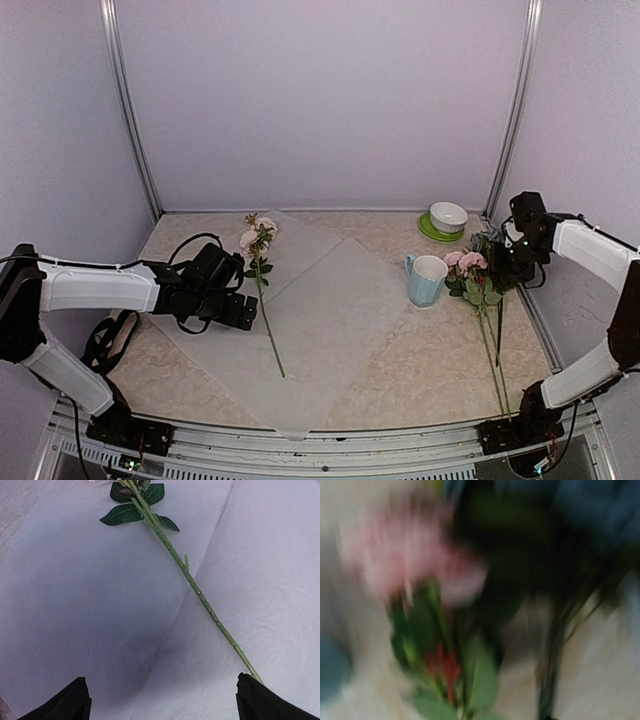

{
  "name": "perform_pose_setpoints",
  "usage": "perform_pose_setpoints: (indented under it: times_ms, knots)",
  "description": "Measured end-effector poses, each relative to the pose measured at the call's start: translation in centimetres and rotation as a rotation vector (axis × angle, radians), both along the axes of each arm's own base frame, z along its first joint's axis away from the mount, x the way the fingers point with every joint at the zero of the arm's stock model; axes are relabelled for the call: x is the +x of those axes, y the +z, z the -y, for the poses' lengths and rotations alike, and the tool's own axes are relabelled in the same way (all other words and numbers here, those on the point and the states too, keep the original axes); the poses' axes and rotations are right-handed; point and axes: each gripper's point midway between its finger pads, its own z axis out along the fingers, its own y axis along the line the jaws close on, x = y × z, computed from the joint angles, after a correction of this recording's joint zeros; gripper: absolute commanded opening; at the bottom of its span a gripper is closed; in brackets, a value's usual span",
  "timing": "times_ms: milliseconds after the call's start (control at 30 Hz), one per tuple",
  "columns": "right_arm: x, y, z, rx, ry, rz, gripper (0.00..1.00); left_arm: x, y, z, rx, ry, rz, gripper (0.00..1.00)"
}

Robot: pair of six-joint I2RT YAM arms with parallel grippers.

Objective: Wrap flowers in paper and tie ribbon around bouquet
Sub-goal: Pick up the fake flower from the corner of the board.

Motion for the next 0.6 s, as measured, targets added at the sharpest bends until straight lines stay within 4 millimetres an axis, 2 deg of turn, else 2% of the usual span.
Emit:
perform_pose_setpoints:
  times_ms: [33, 133, 233, 367, 433, 533, 600]
  knots:
    - [-0.9, -1.6, -0.4, 0.014, 0.014, -0.049, 0.44, 0.0, 0.1, 0.1, -0.001, -0.002, 0.001, 0.99]
    - [-3.1, -4.7, -1.1, 0.042, 0.044, -0.152, 0.41, 0.0, 0.2, 0.3, -0.001, -0.006, 0.002, 0.99]
    - [-4.8, -6.7, -1.2, 0.046, 0.050, -0.236, 0.41, 0.1, 0.5, 0.4, -0.006, -0.006, 0.008, 0.99]
    - [-6.2, -8.5, -1.4, 0.058, 0.058, -0.299, 0.40, 0.1, 0.5, 0.6, -0.007, -0.011, 0.009, 0.99]
    - [-6.7, -9.5, -1.8, 0.077, 0.072, -0.334, 0.32, 0.0, 0.5, 0.7, -0.007, -0.015, 0.009, 0.99]
    - [-7.4, -11.3, -2.2, 0.099, 0.087, -0.397, 0.11, -0.1, 0.5, 0.8, -0.006, -0.018, 0.008, 0.99]
    - [-7.7, -12.0, -2.3, 0.099, 0.094, -0.420, 0.03, -0.1, 0.5, 0.8, -0.005, -0.019, 0.007, 0.99]
